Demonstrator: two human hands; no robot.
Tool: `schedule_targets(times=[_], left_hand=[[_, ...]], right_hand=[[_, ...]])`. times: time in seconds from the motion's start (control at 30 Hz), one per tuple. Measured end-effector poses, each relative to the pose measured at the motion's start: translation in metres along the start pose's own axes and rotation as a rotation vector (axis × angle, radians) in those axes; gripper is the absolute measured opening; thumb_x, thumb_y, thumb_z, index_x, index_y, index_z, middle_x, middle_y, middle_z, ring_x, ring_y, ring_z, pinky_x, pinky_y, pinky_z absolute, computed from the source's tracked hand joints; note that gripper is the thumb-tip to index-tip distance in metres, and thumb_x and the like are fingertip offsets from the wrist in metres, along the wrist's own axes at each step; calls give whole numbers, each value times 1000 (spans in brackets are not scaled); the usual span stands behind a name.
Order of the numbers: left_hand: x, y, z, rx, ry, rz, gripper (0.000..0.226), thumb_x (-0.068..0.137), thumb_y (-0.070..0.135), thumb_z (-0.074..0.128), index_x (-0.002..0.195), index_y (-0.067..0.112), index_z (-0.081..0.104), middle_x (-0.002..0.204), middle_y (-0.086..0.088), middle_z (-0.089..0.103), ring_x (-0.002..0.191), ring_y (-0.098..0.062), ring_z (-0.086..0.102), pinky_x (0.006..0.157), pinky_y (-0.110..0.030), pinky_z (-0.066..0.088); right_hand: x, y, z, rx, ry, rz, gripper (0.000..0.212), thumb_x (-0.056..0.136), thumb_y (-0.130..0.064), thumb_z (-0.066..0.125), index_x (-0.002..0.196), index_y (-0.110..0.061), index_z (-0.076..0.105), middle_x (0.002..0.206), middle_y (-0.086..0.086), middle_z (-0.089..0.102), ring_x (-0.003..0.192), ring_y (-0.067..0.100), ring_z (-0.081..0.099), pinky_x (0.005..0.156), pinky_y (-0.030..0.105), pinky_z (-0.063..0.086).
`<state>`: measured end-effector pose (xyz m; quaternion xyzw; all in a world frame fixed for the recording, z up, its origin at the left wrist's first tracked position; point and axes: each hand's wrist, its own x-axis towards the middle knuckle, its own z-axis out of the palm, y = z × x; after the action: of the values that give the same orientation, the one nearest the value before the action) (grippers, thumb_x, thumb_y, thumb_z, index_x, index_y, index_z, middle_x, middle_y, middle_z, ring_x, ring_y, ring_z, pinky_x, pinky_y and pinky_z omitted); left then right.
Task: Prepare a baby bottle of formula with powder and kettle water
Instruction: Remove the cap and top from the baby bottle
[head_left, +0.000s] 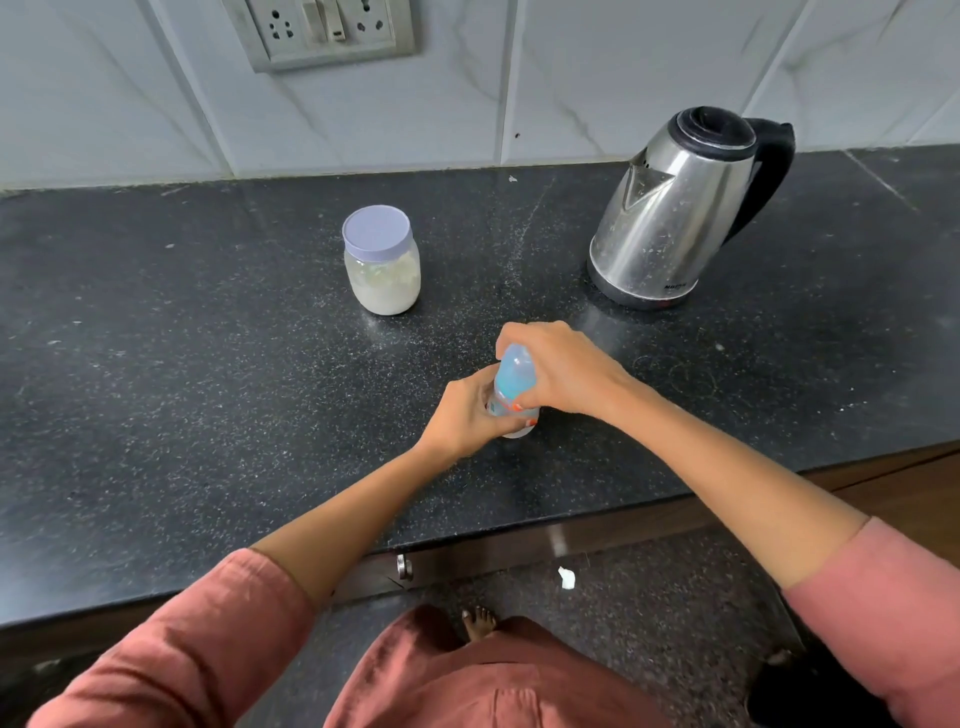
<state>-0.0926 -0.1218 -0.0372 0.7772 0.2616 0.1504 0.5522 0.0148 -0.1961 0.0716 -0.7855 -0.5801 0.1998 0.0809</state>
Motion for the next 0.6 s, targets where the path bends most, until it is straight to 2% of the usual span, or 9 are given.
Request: schedule_targets(times=[0.07, 0.13, 0.2, 0.27, 0.33, 0.4, 0.5, 0.6], left_hand=[[1, -2, 0, 0, -2, -13, 45, 68, 15, 79, 108, 13, 59, 100, -3, 70, 95, -13, 65, 87, -40, 51], [1, -3, 0, -6, 0, -33, 48, 67, 17, 80, 110, 13, 58, 103, -3, 69, 97, -12, 65, 89, -40, 51], [2, -4, 1, -5, 1, -41, 49, 67, 17, 80, 110, 14, 57, 104, -3, 69, 97, -12, 64, 90, -41, 50], [1, -2, 0, 3, 1, -23, 50, 67, 20, 80, 111, 15, 57, 103, -2, 69, 97, -11, 64, 89, -39, 51], [0, 0, 0, -2, -6, 1, 53, 68, 24, 80, 115, 17, 56, 105, 0, 68, 99, -9, 63, 90, -35, 50], [-2, 1, 0, -16, -15, 6, 58, 67, 26, 80, 119, 18, 55, 109, 1, 67, 102, -8, 62, 92, -34, 50], [-3, 1, 1, -28, -18, -3, 63, 65, 29, 79, 122, 20, 53, 111, 1, 67, 101, -6, 62, 91, -27, 49], [-3, 3, 0, 24, -1, 13, 55, 73, 17, 76, 123, 16, 53, 105, 7, 64, 91, 5, 59, 78, -4, 43]], right_hand=[[4, 6, -5, -3, -96, -109, 40, 67, -10, 73, 102, -18, 54, 99, -2, 51, 89, 17, 50, 70, 32, 40], [9, 12, -7, 8, -193, -216, 40, 66, -2, 70, 98, -20, 54, 103, -3, 45, 95, 21, 52, 78, 42, 46], [12, 16, -7, 25, -244, -252, 44, 65, 5, 67, 99, -22, 55, 108, -4, 39, 100, 23, 50, 84, 48, 46], [13, 20, -6, 47, -228, -253, 58, 64, 3, 70, 112, -24, 53, 117, -4, 36, 111, 20, 46, 95, 42, 43], [9, 23, -3, 116, -159, -197, 85, 61, -6, 78, 133, -25, 37, 132, 0, 33, 122, 16, 36, 105, 32, 34], [1, 26, 3, 271, -9, -54, 101, 59, -17, 83, 141, -22, 24, 137, 3, 32, 128, 19, 33, 107, 33, 31], [-7, 29, 28, 500, 244, 134, 95, 57, -22, 85, 135, -17, 32, 124, 3, 44, 118, 22, 42, 99, 32, 38], [-8, 25, 56, 647, 388, 184, 81, 55, -21, 86, 123, -18, 42, 114, -1, 48, 111, 21, 48, 88, 29, 44]])
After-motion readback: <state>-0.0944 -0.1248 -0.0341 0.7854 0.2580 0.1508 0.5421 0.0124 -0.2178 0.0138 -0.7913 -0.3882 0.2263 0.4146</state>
